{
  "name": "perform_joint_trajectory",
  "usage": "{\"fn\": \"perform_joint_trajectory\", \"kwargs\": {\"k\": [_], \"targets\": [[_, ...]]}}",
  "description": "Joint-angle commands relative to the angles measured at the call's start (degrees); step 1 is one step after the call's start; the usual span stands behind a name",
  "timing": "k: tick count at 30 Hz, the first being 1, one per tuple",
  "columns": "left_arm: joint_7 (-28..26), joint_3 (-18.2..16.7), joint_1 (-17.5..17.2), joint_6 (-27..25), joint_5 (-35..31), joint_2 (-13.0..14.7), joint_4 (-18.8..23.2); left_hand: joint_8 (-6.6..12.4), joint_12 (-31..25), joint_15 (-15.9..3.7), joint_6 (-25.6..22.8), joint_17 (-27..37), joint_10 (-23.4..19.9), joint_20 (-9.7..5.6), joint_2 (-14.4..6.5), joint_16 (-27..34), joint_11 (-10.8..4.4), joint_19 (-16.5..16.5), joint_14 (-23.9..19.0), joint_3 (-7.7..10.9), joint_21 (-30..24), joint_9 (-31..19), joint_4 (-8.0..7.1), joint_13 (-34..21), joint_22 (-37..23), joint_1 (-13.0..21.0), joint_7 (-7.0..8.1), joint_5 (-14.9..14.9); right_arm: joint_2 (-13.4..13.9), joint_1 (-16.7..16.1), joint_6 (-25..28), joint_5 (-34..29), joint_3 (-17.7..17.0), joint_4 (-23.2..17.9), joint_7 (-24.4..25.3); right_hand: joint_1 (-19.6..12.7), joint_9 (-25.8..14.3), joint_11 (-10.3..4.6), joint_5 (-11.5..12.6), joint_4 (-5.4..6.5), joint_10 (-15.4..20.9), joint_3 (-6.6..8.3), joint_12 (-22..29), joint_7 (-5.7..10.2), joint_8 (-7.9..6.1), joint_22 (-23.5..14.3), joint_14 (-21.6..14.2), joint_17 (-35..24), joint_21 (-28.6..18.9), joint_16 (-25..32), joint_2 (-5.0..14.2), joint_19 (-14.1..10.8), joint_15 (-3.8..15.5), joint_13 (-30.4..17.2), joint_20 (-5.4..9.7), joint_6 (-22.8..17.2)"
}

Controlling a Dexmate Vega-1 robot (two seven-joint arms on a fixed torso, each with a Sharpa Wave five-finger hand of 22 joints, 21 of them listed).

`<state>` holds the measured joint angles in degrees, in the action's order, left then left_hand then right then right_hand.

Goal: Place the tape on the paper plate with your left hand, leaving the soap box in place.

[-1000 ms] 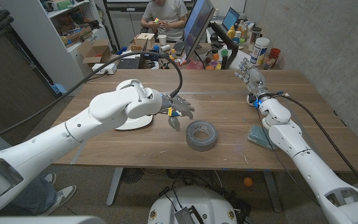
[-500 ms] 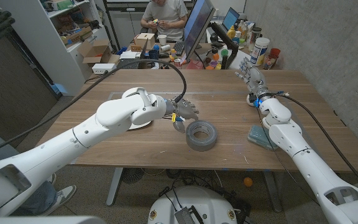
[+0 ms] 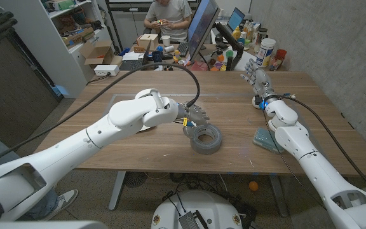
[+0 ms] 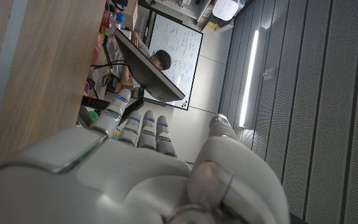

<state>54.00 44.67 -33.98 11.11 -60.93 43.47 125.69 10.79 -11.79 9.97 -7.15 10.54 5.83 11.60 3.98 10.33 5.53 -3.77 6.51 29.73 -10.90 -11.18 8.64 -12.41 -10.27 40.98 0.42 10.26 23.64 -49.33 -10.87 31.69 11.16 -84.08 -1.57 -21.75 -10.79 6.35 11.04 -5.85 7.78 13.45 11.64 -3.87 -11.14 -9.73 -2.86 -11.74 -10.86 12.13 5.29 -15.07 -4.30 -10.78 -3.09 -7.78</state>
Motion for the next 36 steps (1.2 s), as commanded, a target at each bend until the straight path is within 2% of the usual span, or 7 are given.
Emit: {"fn": "perform_joint_trajectory", "kwargs": {"k": [1,6,14,25,31,36], "targets": [[7.1,2.6,2.3,-0.5,-2.4,-3.5,0.2,-0.5,0.4,0.86,2.0,0.2,2.4,0.56,0.6,-0.1,0.87,-1.2,1.6,-0.96,0.2,-0.1,-0.31,-0.3,-0.2,-1.4,-0.33,0.2,-0.6,0.6,1.5,0.4,0.1,0.1,0.0,0.2,-0.1,-0.15,0.2,0.06,0.0,-0.11,-0.1,0.34,-0.02,-0.1,0.5,-0.2,0.2,-0.2,-0.02,0.8,-0.5,-0.3,-0.12,0.1],[7.1,2.9,1.3,-1.0,-2.7,-3.6,0.2,-0.42,0.4,0.95,2.2,0.2,2.6,0.6,0.7,-0.1,0.94,-1.5,1.9,-1.15,0.2,-0.1,-0.41,-0.3,-0.2,-1.7,-0.42,0.2,-0.4,0.8,1.5,-0.3,0.1,-0.2,0.5,0.3,-0.1,-0.1,0.2,0.04,-0.1,-0.16,-0.2,0.37,0.01,-0.1,0.5,-0.2,0.2,-0.2,-0.03,0.9,-0.53,-0.3,-0.21,0.2],[7.2,1.3,-1.7,-3.1,-0.9,-1.8,2.0,-0.03,0.1,0.62,1.6,0.2,2.3,0.58,0.5,0.1,0.48,-1.7,1.7,-1.24,0.1,-0.1,-0.51,-0.3,-0.2,-1.9,-0.31,0.3,0.1,0.6,2.7,-0.4,-0.4,-0.7,1.4,0.3,-0.1,-0.07,0.2,0.02,-0.1,-0.23,-0.2,0.43,0.05,-0.1,0.5,-0.2,0.2,-0.2,-0.05,1.0,-0.46,-0.3,-0.09,0.4],[7.6,1.5,-4.4,-6.3,-1.6,-2.1,2.8,0.25,-0.2,0.56,1.1,0.2,2.0,0.55,0.2,0.3,0.41,-1.6,1.5,-1.19,0.0,-0.1,-0.5,-0.3,-0.2,-1.8,-0.37,0.4,-0.4,0.4,2.0,-0.3,-0.1,-0.6,0.8,0.4,-0.1,-0.06,0.2,0.02,-0.1,-0.33,-0.2,0.39,0.03,-0.1,0.5,-0.2,0.2,-0.2,-0.08,1.1,-0.48,-0.3,-0.09,0.4],[4.7,1.7,-6.2,-7.5,-2.7,-2.3,2.0,0.95,-1.4,-0.03,-0.6,0.2,-0.4,0.2,-0.6,1.1,-0.42,0.0,-0.7,-1.0,-0.8,-0.1,-0.22,-0.2,-0.2,-1.1,-0.15,0.5,-0.3,-0.9,1.2,-0.3,-0.5,-1.4,1.1,0.5,-0.1,-0.08,0.2,0.01,-0.1,-0.39,-0.2,0.35,-0.01,-0.1,0.6,-0.2,0.1,-0.2,-0.09,1.1,-0.44,-0.3,-0.13,0.3],[4.7,2.4,-5.9,-8.0,-2.0,-3.4,0.1,1.3,-1.9,-0.44,-1.6,0.1,-1.7,-0.27,-0.8,1.2,-0.8,0.5,-1.4,-0.97,-0.9,0.0,-0.03,-0.2,-0.2,-0.8,-0.14,0.5,0.0,-2.0,1.0,-0.1,-1.2,-2.2,1.8,0.6,-0.1,-0.09,0.2,0.01,-0.1,-0.44,-0.2,0.38,0.0,-0.1,0.6,-0.2,0.1,-0.2,-0.1,1.2,-0.41,-0.3,-0.15,0.3]]}}
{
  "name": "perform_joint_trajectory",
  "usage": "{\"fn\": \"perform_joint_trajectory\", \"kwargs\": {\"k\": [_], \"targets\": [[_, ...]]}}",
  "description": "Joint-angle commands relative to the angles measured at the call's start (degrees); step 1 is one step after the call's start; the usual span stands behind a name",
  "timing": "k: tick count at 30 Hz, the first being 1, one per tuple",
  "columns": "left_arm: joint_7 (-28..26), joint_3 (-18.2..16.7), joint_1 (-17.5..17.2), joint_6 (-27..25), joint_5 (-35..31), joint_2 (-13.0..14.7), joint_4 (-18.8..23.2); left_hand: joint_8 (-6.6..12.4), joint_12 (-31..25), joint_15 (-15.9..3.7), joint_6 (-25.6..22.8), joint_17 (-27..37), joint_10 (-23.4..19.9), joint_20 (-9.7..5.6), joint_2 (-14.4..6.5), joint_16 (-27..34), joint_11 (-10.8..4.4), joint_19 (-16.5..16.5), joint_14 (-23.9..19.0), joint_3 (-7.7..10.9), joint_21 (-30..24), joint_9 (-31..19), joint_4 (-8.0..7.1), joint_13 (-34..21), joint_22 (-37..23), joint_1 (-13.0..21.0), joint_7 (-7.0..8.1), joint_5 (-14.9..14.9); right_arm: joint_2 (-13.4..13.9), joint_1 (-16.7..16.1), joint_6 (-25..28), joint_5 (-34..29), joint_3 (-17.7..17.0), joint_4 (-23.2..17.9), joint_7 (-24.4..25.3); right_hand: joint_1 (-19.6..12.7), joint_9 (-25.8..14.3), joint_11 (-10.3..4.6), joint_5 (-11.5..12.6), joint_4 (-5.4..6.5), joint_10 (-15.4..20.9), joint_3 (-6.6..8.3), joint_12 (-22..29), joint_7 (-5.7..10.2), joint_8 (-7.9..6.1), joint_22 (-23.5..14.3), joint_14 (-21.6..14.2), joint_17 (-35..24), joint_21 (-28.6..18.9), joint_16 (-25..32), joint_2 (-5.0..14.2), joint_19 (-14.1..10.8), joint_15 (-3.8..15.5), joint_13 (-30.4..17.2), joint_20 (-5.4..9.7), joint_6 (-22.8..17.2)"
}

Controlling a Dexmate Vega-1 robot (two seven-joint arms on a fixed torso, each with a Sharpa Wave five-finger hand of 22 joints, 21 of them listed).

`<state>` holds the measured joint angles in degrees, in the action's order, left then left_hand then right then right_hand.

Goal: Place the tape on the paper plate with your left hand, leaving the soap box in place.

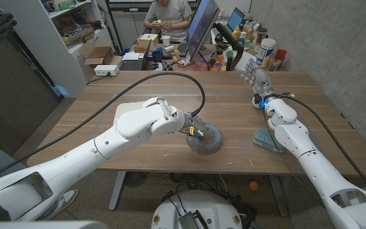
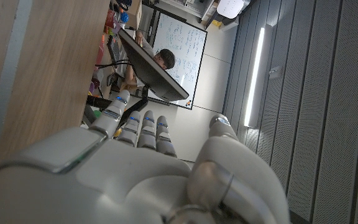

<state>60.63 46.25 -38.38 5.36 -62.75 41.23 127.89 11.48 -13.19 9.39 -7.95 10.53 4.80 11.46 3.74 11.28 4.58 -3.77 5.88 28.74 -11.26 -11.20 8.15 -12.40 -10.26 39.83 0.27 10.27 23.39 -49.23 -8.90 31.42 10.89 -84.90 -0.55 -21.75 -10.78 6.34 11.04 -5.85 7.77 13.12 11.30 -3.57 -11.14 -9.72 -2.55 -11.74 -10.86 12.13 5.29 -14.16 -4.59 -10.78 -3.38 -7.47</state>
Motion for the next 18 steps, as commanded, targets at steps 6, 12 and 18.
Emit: {"fn": "perform_joint_trajectory", "kwargs": {"k": [6,12,18], "targets": [[-2.1,2.6,-0.6,-2.4,-1.7,-2.5,-4.2,0.94,-0.7,0.07,-1.9,0.1,-1.2,-0.06,-0.6,0.3,-0.21,0.6,-1.0,0.05,-0.6,0.0,0.57,-0.2,-0.2,0.6,0.07,0.5,0.1,-3.3,-1.9,0.9,-1.9,-1.3,1.1,0.6,-0.1,-0.05,0.2,-0.02,-0.1,-0.14,0.1,0.19,0.0,-0.1,0.3,-0.2,0.1,-0.2,-0.09,0.3,-0.11,-0.3,0.14,0.1],[-1.7,3.9,0.0,-3.2,-3.2,-3.7,-5.8,1.92,-1.8,-0.67,-5.6,0.1,-4.3,-0.07,-1.0,0.6,-1.01,1.5,-2.9,0.04,-0.7,0.0,0.74,-0.1,-0.2,1.2,0.81,0.4,-0.3,-4.6,-3.0,1.7,-2.9,-0.8,1.2,0.6,-0.1,-0.09,0.2,-0.03,-0.1,-0.19,0.1,0.22,-0.02,-0.1,0.3,-0.2,0.1,-0.2,-0.11,0.3,-0.13,-0.3,0.15,0.1],[-1.6,4.7,-0.2,-6.2,-4.5,-6.2,-7.7,3.88,-7.1,-6.58,-19.2,-0.1,-23.4,-1.63,-2.8,4.0,-6.16,16.6,-21.5,0.6,-4.3,-0.1,1.82,0.2,-0.2,9.0,2.0,0.0,-0.5,-5.5,-3.8,2.1,-3.6,-0.8,1.3,0.7,-0.2,-0.05,0.2,-0.02,0.0,-0.25,0.1,0.27,-0.03,-0.1,0.3,-0.2,0.1,-0.2,-0.14,0.3,-0.14,-0.3,0.17,0.0]]}}
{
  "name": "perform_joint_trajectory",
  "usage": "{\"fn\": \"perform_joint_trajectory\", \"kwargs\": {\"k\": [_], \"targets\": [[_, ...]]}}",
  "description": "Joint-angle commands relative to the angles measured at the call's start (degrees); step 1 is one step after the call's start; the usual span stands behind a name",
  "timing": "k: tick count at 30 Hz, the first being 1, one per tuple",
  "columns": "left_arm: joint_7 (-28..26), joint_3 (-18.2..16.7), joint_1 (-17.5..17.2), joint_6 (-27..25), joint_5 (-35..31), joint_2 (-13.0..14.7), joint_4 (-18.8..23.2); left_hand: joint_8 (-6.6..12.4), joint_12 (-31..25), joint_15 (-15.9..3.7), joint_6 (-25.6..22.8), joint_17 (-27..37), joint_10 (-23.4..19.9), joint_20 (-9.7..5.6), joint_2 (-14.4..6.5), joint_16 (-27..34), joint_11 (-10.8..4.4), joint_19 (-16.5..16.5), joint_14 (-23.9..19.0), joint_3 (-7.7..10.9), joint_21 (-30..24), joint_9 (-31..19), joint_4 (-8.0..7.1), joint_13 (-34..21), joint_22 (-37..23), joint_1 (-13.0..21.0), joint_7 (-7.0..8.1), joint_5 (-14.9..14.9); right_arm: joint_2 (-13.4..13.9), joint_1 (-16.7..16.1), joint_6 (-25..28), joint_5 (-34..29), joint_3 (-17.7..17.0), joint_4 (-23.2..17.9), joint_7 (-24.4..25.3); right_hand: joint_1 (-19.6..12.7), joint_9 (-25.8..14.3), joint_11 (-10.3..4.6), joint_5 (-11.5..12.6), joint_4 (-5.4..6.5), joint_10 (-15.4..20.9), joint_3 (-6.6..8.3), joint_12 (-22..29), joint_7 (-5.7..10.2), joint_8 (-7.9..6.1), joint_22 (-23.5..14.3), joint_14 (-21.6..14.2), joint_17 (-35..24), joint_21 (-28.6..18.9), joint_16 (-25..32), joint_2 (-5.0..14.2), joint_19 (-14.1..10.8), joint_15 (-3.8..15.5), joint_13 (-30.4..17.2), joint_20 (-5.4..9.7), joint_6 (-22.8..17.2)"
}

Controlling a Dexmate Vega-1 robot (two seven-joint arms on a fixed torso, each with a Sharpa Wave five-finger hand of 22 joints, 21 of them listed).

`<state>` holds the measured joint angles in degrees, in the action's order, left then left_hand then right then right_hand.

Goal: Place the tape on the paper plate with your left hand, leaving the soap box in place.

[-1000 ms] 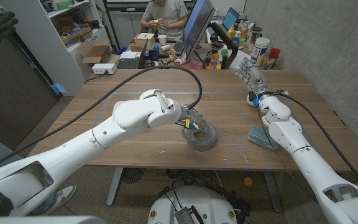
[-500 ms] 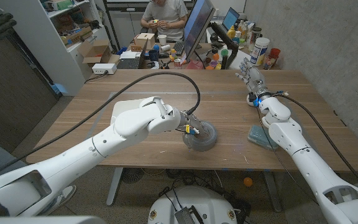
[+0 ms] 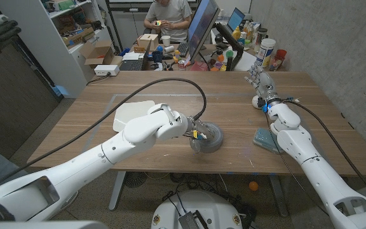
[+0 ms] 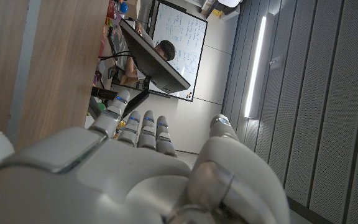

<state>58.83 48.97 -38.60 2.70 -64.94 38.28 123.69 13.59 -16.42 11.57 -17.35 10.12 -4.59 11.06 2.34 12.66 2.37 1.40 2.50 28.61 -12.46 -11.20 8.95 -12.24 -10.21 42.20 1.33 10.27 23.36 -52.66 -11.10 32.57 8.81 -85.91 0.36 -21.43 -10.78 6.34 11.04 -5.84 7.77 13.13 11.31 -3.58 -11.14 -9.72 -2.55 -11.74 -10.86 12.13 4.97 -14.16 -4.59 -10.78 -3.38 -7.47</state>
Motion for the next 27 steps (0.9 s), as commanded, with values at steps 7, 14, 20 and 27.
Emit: {"fn": "perform_joint_trajectory", "kwargs": {"k": [7,14,20,27], "targets": [[-3.9,0.5,-2.2,-8.6,-1.1,-4.5,-3.3,8.41,-10.4,-20.7,-34.7,0.6,-46.9,-10.67,-5.7,13.4,-10.33,45.9,-57.5,0.54,-16.1,-1.1,1.06,-0.9,-0.8,20.6,1.04,2.8,-0.9,-3.5,-3.2,1.6,-2.7,-0.3,1.0,0.5,-0.2,-0.07,0.3,0.02,0.0,-0.34,0.1,0.41,-0.03,-0.1,0.2,-0.2,0.0,-0.1,0.19,0.4,-0.22,-0.3,0.15,0.1],[-4.0,-0.1,-1.8,-11.4,2.3,-4.8,-2.9,10.92,-13.5,-23.28,-41.0,1.2,-56.7,-13.79,-6.2,15.5,-7.57,57.1,-70.6,1.02,-22.1,-1.3,1.44,-3.7,-0.6,24.1,-2.07,3.3,-1.4,-3.8,-4.4,1.8,-3.3,-0.2,1.2,0.6,-0.2,-0.15,0.3,-0.01,0.2,-0.42,0.2,0.74,-0.13,-0.1,-0.1,-0.2,0.0,0.0,0.13,0.4,-0.18,-0.4,0.07,-0.1],[-6.1,0.2,-1.9,-13.2,2.0,-4.0,-2.6,11.02,-13.6,-22.91,-40.8,1.5,-56.6,-13.62,-6.1,15.2,-7.68,56.8,-70.7,1.05,-22.2,-1.6,1.3,-4.4,-0.4,24.5,-2.4,3.4,-1.4,-3.3,-4.3,1.7,-3.1,0.1,1.2,0.7,-0.2,-0.18,0.3,0.02,0.3,-0.46,0.3,0.8,-0.16,-0.1,-0.2,-0.2,0.0,0.0,0.14,0.4,-0.2,-0.4,-0.03,-0.2],[-13.5,-2.8,-5.0,-18.8,1.7,-3.6,-0.7,11.31,-13.7,-22.72,-40.9,1.4,-56.4,-13.11,-6.1,14.5,-7.84,56.2,-70.4,1.21,-22.2,-2.0,1.05,-5.4,-0.3,24.5,-2.69,3.5,-1.4,-2.8,-3.8,1.5,-2.5,0.2,1.1,0.8,-0.2,-0.26,0.3,0.03,0.4,-0.49,0.3,0.83,-0.18,-0.1,-0.2,-0.3,-0.1,0.0,0.19,0.4,-0.2,-0.4,-0.02,-0.3]]}}
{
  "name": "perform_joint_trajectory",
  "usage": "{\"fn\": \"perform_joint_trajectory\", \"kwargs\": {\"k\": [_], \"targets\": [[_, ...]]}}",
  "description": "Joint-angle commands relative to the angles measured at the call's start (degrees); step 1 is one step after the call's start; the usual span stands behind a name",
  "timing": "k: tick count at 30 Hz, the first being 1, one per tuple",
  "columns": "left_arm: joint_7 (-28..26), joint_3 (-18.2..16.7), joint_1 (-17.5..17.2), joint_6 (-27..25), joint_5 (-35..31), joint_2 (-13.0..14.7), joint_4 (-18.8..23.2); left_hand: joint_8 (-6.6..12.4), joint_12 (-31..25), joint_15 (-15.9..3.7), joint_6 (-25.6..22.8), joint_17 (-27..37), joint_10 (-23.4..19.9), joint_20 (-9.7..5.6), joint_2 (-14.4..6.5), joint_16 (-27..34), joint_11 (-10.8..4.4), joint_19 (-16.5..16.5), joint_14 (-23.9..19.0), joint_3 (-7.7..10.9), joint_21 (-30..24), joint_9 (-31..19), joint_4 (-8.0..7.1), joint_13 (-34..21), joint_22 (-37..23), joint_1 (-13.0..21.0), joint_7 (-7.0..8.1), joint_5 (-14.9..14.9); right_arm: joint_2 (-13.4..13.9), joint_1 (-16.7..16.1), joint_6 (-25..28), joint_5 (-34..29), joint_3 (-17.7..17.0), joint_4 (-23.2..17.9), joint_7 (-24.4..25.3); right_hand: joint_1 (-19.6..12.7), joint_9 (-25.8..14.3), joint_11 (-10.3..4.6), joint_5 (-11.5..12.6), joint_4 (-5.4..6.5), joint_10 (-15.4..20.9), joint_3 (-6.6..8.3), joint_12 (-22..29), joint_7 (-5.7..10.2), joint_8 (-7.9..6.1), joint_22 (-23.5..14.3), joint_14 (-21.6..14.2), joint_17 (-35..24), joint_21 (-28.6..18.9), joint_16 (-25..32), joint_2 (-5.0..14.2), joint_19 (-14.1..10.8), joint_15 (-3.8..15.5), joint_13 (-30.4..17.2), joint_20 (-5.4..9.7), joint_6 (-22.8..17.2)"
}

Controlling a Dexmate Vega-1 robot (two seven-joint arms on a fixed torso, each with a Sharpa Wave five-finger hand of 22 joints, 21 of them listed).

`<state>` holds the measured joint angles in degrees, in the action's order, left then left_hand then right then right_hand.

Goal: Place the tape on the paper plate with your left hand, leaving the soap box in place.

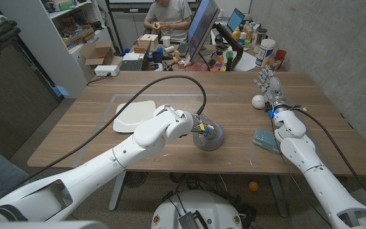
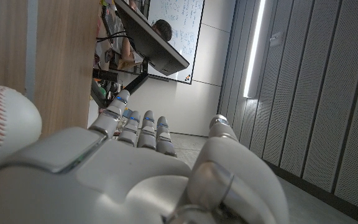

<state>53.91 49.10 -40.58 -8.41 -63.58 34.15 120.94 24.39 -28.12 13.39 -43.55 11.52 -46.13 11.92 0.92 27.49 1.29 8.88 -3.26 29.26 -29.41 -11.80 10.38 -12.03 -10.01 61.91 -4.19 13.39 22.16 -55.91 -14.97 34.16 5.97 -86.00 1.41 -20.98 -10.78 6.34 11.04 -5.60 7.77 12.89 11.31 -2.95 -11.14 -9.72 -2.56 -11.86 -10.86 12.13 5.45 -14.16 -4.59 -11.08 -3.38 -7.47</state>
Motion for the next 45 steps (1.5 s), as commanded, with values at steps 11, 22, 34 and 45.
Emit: {"fn": "perform_joint_trajectory", "kwargs": {"k": [11,22,34,45], "targets": [[-15.0,-7.4,-4.8,-15.4,8.1,0.3,3.8,0.73,-2.2,-23.87,-15.2,0.2,-14.8,-13.54,-4.6,-0.9,-6.76,48.4,-64.7,0.77,-5.5,-1.5,-0.46,-6.9,-0.4,5.0,1.8,0.6,0.5,1.1,1.1,-1.4,1.1,-1.7,1.0,0.3,-0.2,-0.3,0.4,-0.3,0.4,-0.27,0.3,0.26,-0.21,-0.1,-0.2,-0.1,-0.1,0.0,-0.29,0.3,-0.2,-0.1,-0.05,-0.3],[-18.6,-6.3,-3.1,-18.7,11.3,1.8,4.4,0.82,-2.2,-23.47,-14.8,0.5,-14.4,-12.92,-4.6,-1.3,-6.47,47.4,-64.4,0.8,-5.4,-1.9,-0.53,-8.1,-0.4,5.2,1.54,0.8,0.6,2.4,1.4,-1.5,1.5,-1.0,0.8,0.4,-0.2,-0.25,0.4,-0.29,0.4,-0.32,0.3,0.24,-0.2,-0.2,-0.2,-0.2,-0.1,0.0,-0.26,0.4,-0.22,-0.1,-0.06,-0.3],[-25.8,-7.9,-3.6,-21.7,17.4,2.9,6.4,0.86,-2.3,-23.23,-14.5,0.7,-14.2,-12.63,-4.8,-1.8,-6.3,46.8,-64.1,0.9,-5.4,-2.2,-0.61,-9.1,-0.4,5.3,1.44,0.9,0.4,3.6,0.9,-1.8,1.9,0.2,0.3,0.4,-0.2,-0.24,0.4,-0.38,0.3,-0.32,0.3,0.18,-0.2,-0.2,-0.2,-0.1,-0.1,-0.1,-0.26,0.4,-0.25,-0.2,-0.07,-0.3],[-28.1,-8.1,-3.1,-23.8,21.3,6.0,9.0,0.94,-2.2,-23.05,-14.3,0.9,-14.0,-12.46,-4.8,-2.1,-6.28,46.6,-63.9,0.9,-5.5,-2.5,-0.61,-10.0,-0.4,5.4,1.26,1.0,0.4,4.1,1.1,-2.1,2.2,0.3,0.6,0.4,-0.2,-0.2,0.5,-0.42,0.4,-0.33,0.3,0.17,-0.17,-0.1,-0.2,-0.1,-0.1,-0.1,-0.26,0.4,-0.17,-0.2,-0.04,-0.3]]}}
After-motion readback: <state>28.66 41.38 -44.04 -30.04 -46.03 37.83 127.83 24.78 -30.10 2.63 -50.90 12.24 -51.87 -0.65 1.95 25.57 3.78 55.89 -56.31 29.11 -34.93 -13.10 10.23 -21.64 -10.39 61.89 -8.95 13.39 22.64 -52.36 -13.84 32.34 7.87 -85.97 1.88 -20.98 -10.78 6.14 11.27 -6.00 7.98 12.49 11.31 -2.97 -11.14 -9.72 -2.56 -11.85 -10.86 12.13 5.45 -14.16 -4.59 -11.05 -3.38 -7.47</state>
